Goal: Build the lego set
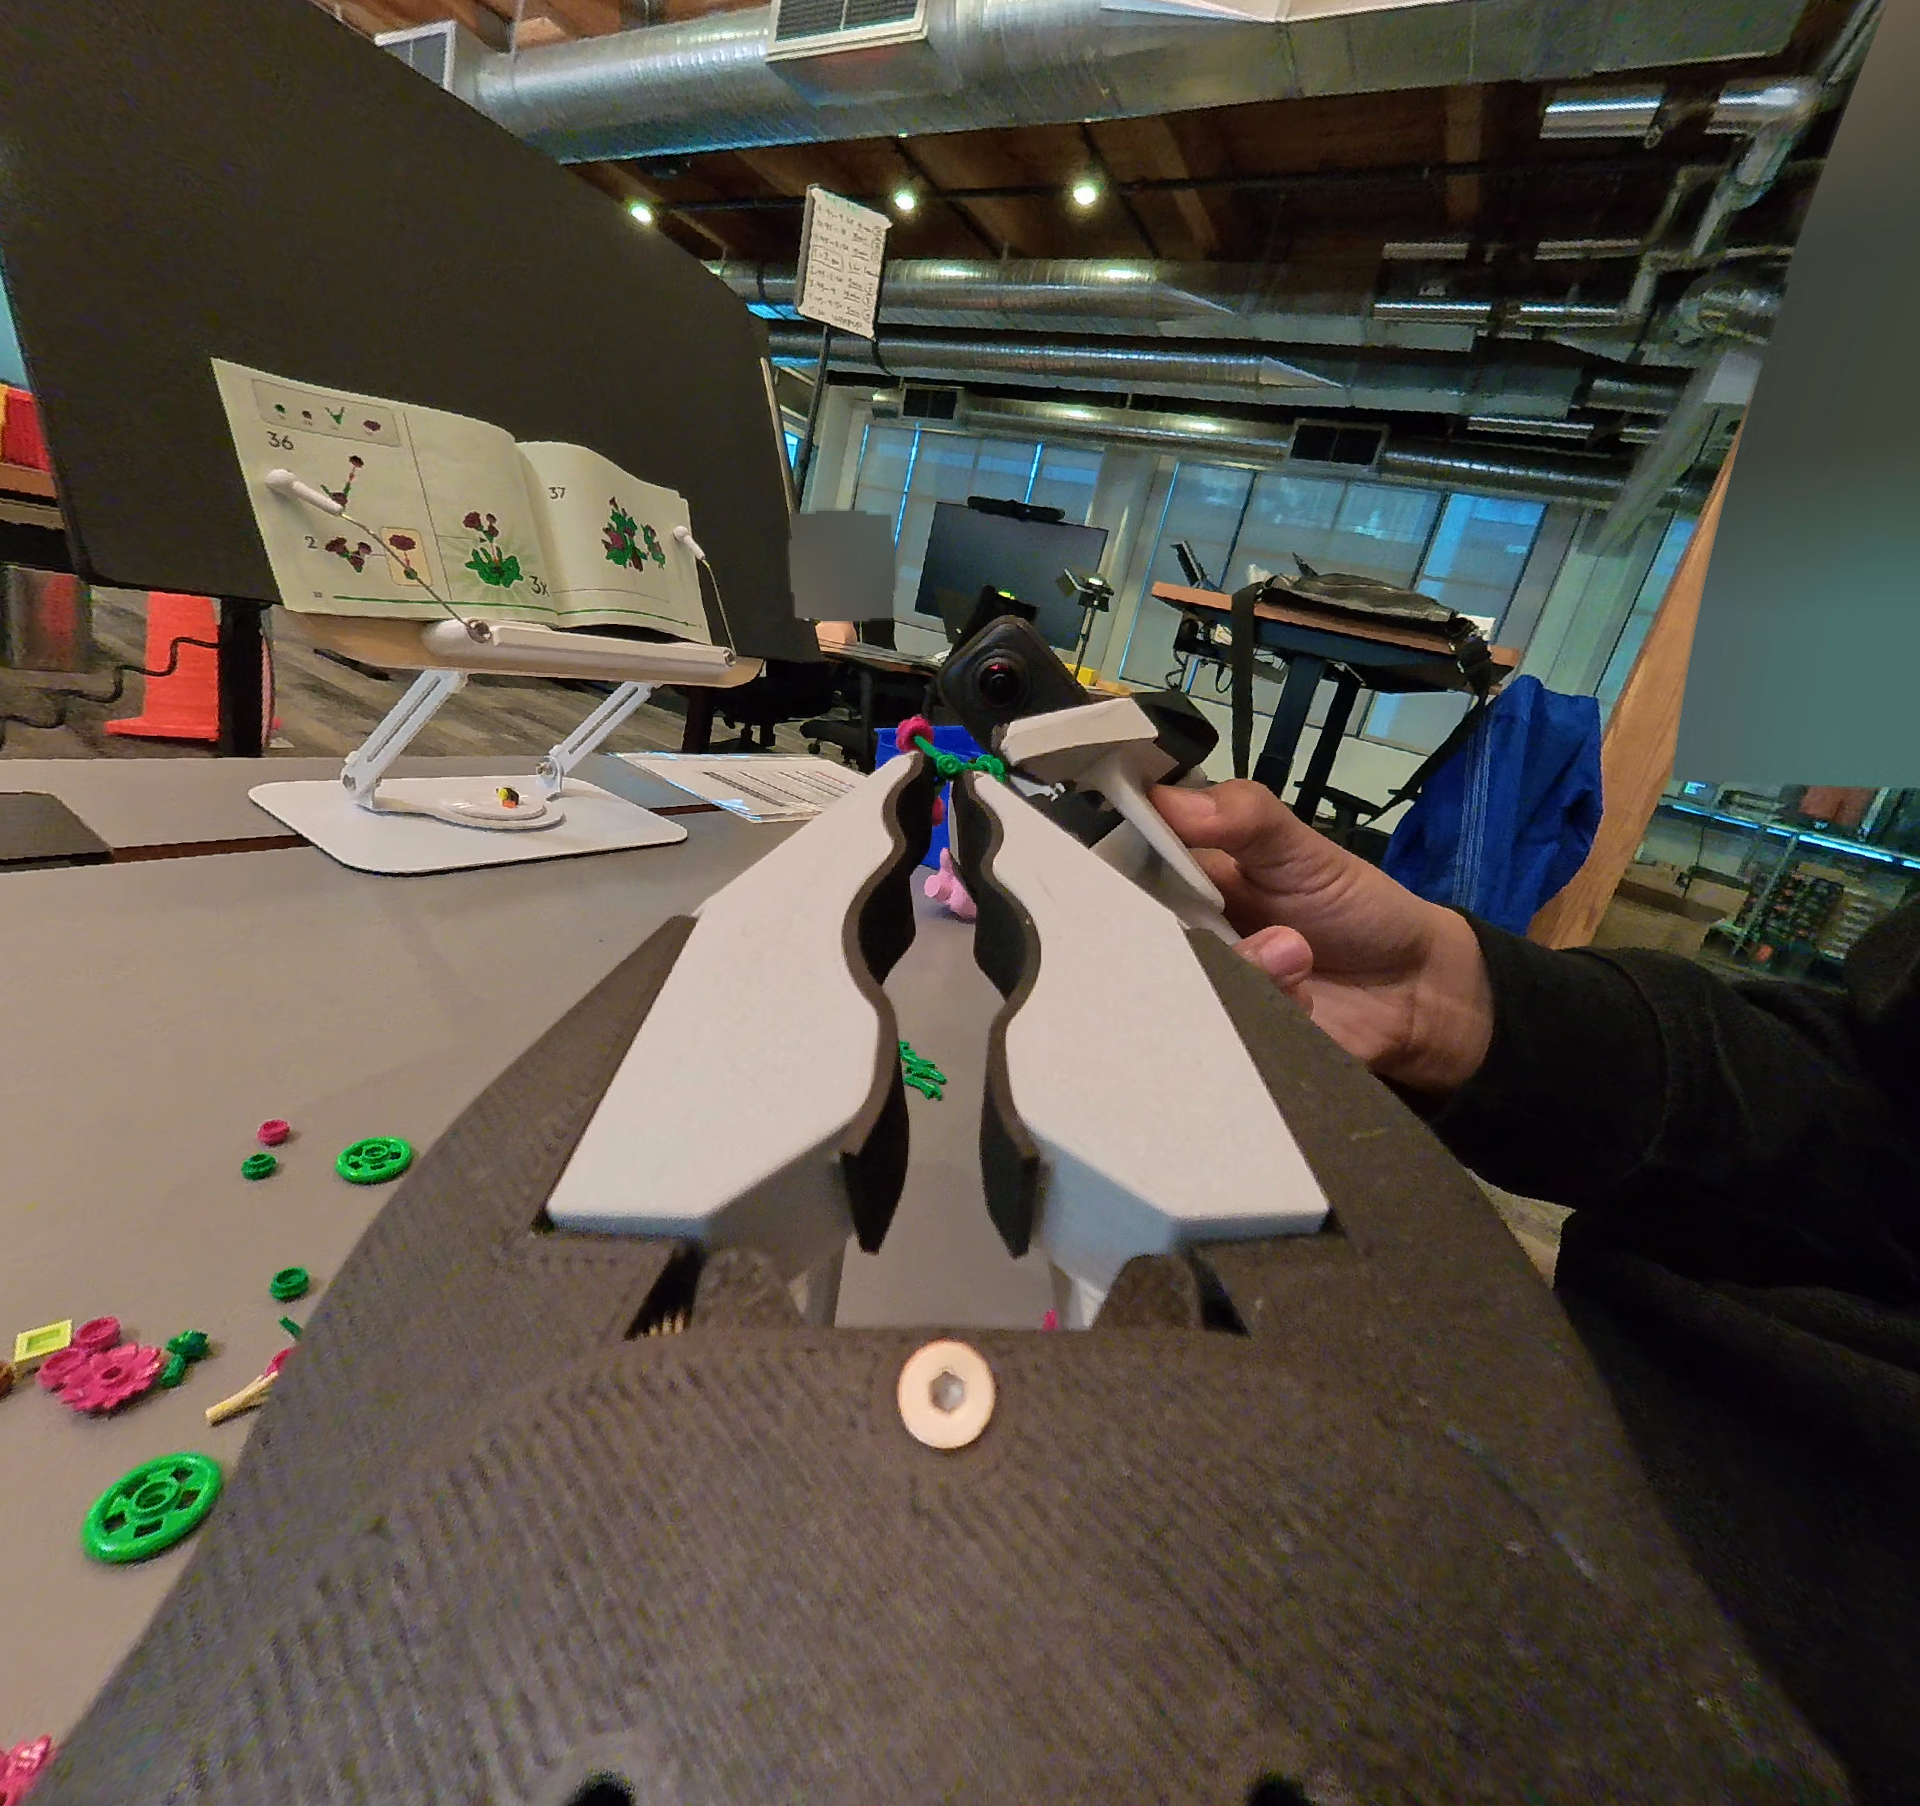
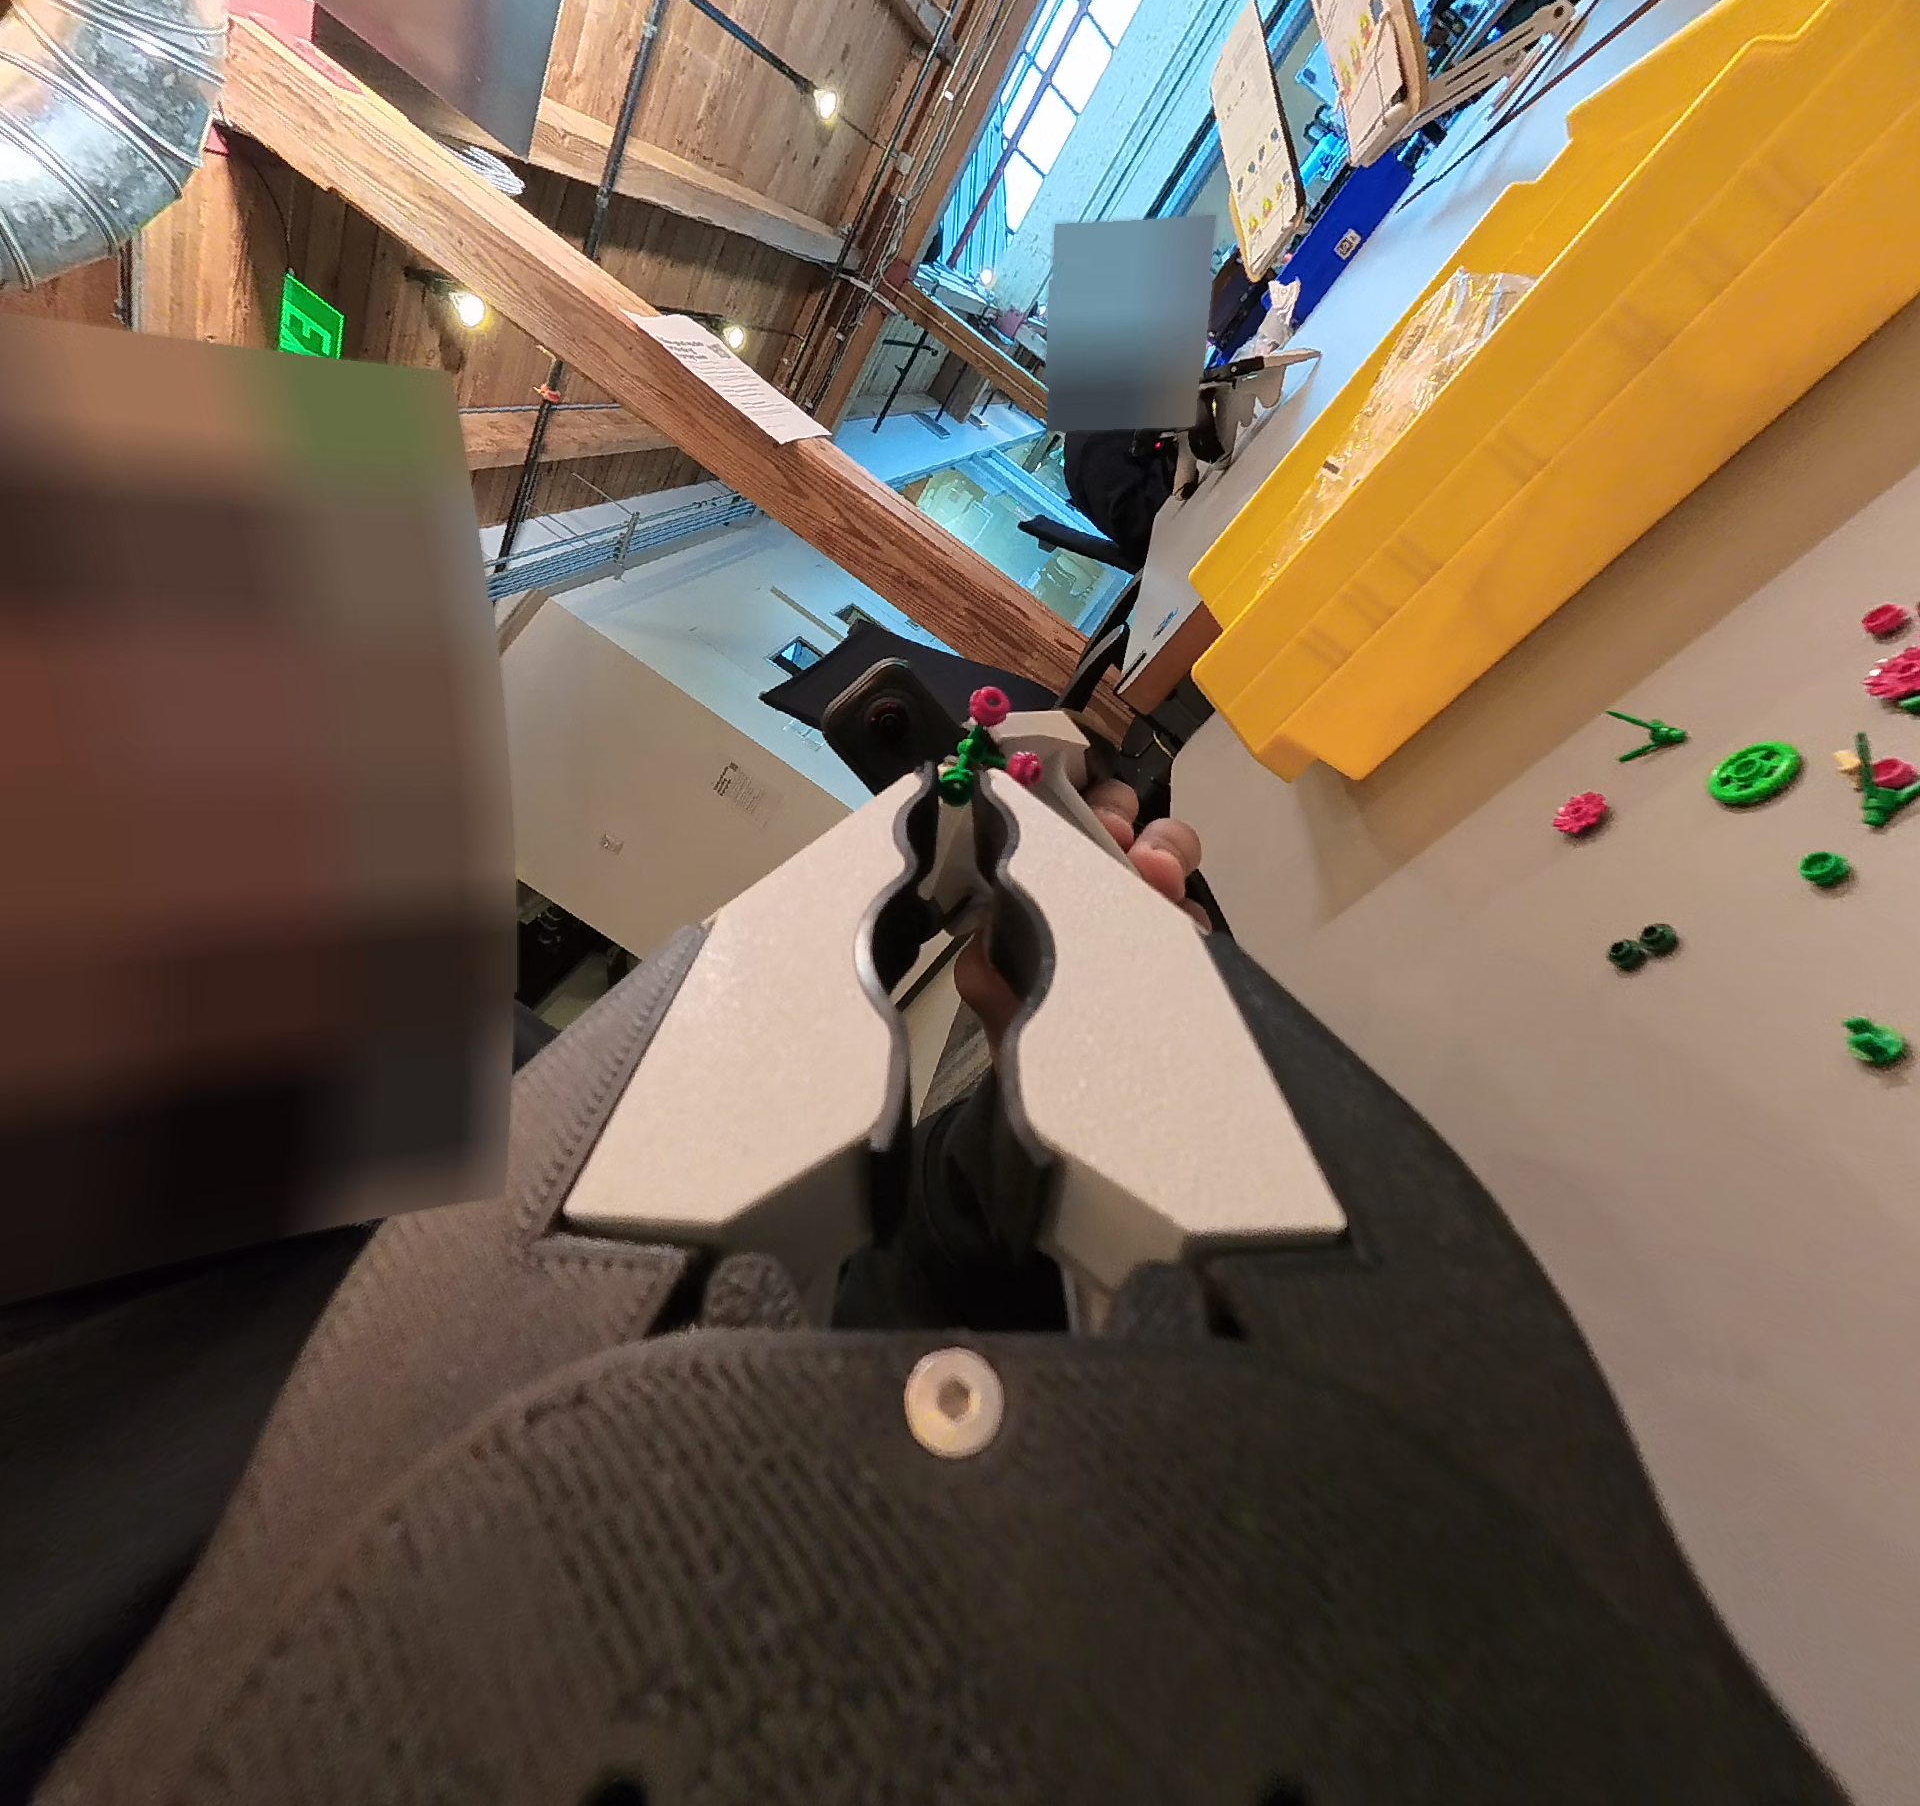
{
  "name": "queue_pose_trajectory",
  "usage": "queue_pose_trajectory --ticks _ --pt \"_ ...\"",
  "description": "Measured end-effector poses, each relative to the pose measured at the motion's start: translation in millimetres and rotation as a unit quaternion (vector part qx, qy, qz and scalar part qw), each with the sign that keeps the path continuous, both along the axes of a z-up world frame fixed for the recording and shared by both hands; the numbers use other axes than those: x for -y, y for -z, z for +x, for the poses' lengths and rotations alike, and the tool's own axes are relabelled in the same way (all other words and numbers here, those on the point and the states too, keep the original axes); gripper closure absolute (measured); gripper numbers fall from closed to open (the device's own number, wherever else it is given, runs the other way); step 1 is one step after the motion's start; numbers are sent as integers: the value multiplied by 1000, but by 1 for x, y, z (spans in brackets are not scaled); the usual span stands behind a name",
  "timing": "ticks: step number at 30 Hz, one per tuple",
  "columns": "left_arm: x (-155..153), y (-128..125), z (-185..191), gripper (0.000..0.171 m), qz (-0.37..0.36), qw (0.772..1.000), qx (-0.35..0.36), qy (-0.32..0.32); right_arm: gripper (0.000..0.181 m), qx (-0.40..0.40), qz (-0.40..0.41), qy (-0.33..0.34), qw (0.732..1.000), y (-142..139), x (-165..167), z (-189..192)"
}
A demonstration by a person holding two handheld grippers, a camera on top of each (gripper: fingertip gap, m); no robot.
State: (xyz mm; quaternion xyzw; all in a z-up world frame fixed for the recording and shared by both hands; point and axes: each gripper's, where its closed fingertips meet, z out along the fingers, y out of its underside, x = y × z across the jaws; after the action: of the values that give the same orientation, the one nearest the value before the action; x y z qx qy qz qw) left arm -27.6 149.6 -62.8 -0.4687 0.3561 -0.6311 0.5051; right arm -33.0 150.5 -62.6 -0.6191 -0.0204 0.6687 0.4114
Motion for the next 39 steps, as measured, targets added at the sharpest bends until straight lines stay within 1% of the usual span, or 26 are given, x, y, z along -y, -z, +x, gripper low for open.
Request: queue_pose_trajectory --ticks 1,4,6,9,13,15,16,18,19,22,26,27,28,30,34,39 --pt "0 0 0 170 0 1000 -1 -1 177 1 -1 1 1000 0 0 0" --pt "-3 -1 -1 170 -5 1000 4 -7 177 13 -5 -1 1000 4 0 -1" --pt "-1 -1 -1 170 -6 1000 4 2 177 34 -5 1 999 8 0 -3" --pt "-3 -1 -2 170 -4 1000 4 -8 177 28 0 9 1000 5 -2 -1" --pt "-9 -3 -8 170 -12 1000 15 -20 177 33 -6 14 999 10 -2 3" --pt "-13 -3 -10 170 -19 999 17 -29 177 59 -16 20 998 20 -3 2" --pt "-15 -3 -10 170 -22 999 18 -34 177 96 -25 25 995 32 -4 1" --pt "-19 -3 -13 171 -27 999 20 -43 177 200 -37 32 979 63 -2 -4" --pt "-20 -3 -14 171 -28 998 22 -45 177 257 -40 32 965 80 1 -6" --pt "-23 -3 -16 170 -35 998 27 -48 177 413 -36 26 910 127 8 -6" --pt "-23 -3 -17 170 -35 998 26 -49 177 533 -19 19 846 163 14 -2" --pt "-23 -3 -17 170 -34 998 26 -50 177 555 -13 17 832 169 16 -1" --pt "-23 -3 -17 170 -34 998 26 -50 177 567 -3 17 824 171 17 -1" --pt "-23 -3 -16 170 -35 998 26 -49 177 580 13 23 814 172 20 0" --pt "-23 -3 -17 170 -36 998 27 -48 177 599 23 23 800 174 25 3" --pt "-23 -3 -16 170 -36 998 26 -48 177 611 28 21 791 174 28 4"
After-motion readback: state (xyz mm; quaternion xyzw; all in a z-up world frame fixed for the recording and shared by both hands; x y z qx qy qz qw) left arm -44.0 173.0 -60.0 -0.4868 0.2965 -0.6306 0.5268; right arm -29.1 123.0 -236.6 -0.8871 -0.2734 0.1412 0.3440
